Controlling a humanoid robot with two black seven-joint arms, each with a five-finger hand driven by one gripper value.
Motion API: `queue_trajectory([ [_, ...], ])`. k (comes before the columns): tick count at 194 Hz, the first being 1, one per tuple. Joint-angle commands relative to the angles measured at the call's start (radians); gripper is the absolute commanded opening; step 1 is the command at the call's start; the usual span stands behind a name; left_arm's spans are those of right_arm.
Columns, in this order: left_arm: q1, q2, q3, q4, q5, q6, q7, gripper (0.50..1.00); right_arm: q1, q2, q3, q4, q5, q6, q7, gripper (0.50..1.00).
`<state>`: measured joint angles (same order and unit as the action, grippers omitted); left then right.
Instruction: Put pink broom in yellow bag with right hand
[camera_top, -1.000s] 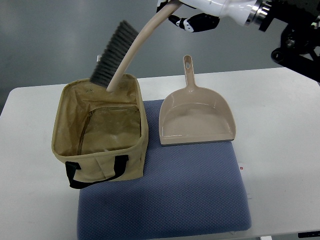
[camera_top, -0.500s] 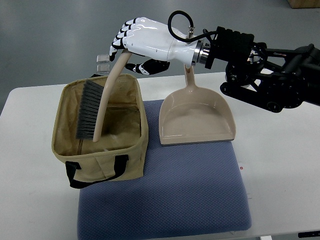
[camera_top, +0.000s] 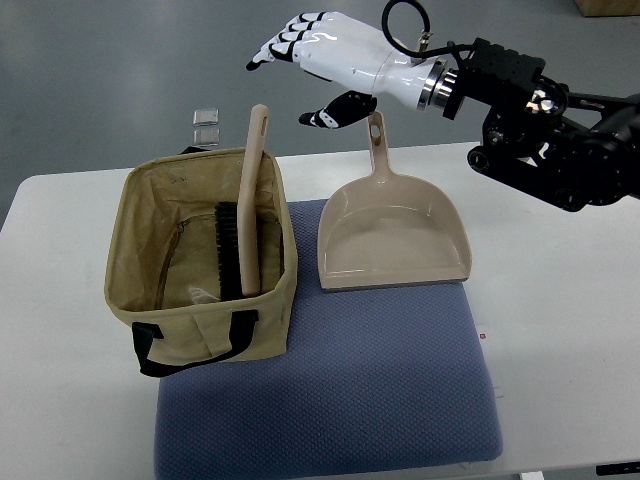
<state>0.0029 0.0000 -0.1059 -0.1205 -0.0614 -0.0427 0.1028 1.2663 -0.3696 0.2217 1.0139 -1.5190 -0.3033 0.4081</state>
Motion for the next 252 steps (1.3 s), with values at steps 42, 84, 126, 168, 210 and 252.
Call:
queue_trajectory([
  [42, -0.001, 0.0, 0.0, 0.001, 0.0, 0.0, 0.0, 1.0, -0.162, -0.121, 0.283, -0.029, 0.585, 0.306, -0.015, 0.797],
  [84, 0.0, 0.0, 0.0, -0.001, 0.0, 0.0, 0.0, 1.0, -0.34, -0.12, 0.455, -0.129, 0.918, 0.397, -0.015, 0.799],
  [126, 0.0, 0.0, 0.0, -0.001, 0.0, 0.0, 0.0, 1.0, -0.467, -0.109, 0.505, -0.172, 1.24, 0.4, -0.015, 0.846],
  [168, 0.0, 0.0, 0.0, 0.001, 0.0, 0.0, 0.0, 1.0, -0.533, -0.035, 0.508, -0.199, 1.445, 0.403, -0.014, 0.926],
  [210, 0.0, 0.0, 0.0, -0.001, 0.0, 0.0, 0.0, 1.0, -0.585, 0.015, 0.508, -0.202, 1.487, 0.42, -0.002, 0.928],
  [252, 0.0, 0.0, 0.0, 0.001, 0.0, 0.0, 0.0, 1.0, -0.594, 0.026, 0.508, -0.204, 1.487, 0.412, -0.003, 0.928],
])
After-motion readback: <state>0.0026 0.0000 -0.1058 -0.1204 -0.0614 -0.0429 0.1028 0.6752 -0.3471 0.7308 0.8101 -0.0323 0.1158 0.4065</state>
